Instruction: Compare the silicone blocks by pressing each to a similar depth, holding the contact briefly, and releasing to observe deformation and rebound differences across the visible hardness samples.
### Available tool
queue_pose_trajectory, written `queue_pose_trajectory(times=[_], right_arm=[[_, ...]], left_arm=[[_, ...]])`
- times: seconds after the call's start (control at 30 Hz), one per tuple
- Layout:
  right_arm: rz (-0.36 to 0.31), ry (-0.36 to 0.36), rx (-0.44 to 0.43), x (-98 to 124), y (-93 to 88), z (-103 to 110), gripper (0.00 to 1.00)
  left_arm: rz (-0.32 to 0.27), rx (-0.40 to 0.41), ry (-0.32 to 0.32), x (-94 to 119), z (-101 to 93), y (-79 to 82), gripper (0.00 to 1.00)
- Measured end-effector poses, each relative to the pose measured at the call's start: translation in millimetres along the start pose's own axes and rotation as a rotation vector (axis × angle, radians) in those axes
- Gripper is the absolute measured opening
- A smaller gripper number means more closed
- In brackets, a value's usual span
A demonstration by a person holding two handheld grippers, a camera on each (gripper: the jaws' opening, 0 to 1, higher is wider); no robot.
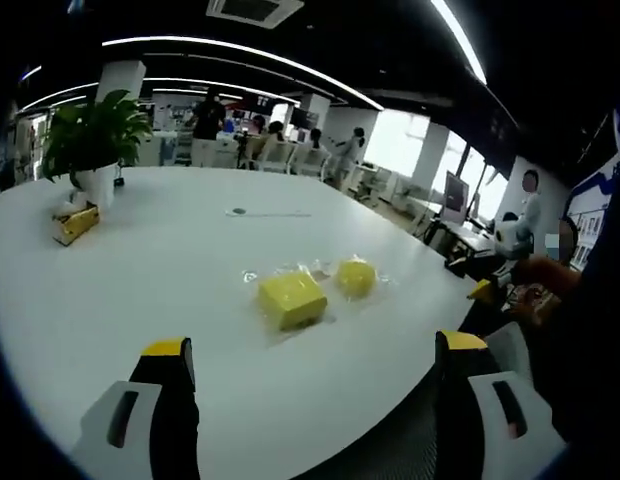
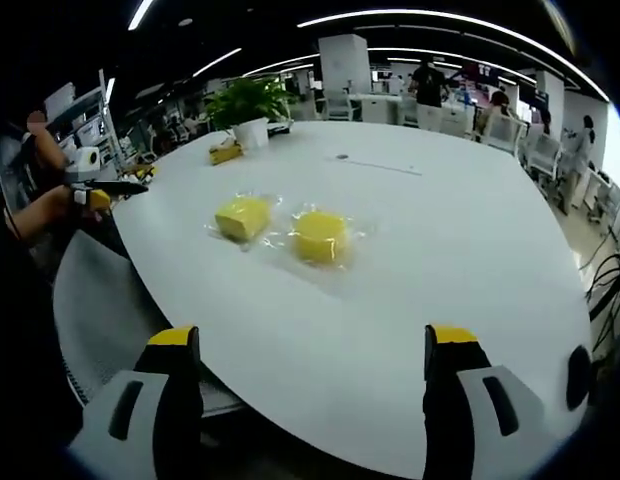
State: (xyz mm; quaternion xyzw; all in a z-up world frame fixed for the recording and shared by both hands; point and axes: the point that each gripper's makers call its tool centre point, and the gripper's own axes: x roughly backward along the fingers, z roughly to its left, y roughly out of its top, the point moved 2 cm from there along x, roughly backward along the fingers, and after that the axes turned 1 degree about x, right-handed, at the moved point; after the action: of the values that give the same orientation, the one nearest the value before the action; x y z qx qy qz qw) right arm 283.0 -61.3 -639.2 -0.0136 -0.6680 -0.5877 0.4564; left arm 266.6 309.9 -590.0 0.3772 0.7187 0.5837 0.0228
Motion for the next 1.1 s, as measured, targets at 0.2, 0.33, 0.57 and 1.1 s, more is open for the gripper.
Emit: queue_pose_trajectory(times=[0.2, 0.33, 0.57, 1.1], right_arm=[[-0.012, 0.002, -0.004, 1, 1.3, 1, 0.85], [-0.053, 0.006, 0.0, 4, 8.3, 1, 0.85], [-0.06, 0.015, 0.0, 3, 11.0, 3, 0.86], [-0.059, 0.012, -0.005, 2, 13.2, 3, 0.85]], left_arm=[[-0.01, 0.005, 0.003, 0, 0.8, 1.3, 0.99], [-0.006, -0.001, -0.001, -1, 0.0, -0.3, 0.99], [0.004, -0.008, -0.009, -1, -1.7, -1.8, 0.99], [-0.03, 0.01, -0.007, -1, 1.2, 4.6, 0.99]])
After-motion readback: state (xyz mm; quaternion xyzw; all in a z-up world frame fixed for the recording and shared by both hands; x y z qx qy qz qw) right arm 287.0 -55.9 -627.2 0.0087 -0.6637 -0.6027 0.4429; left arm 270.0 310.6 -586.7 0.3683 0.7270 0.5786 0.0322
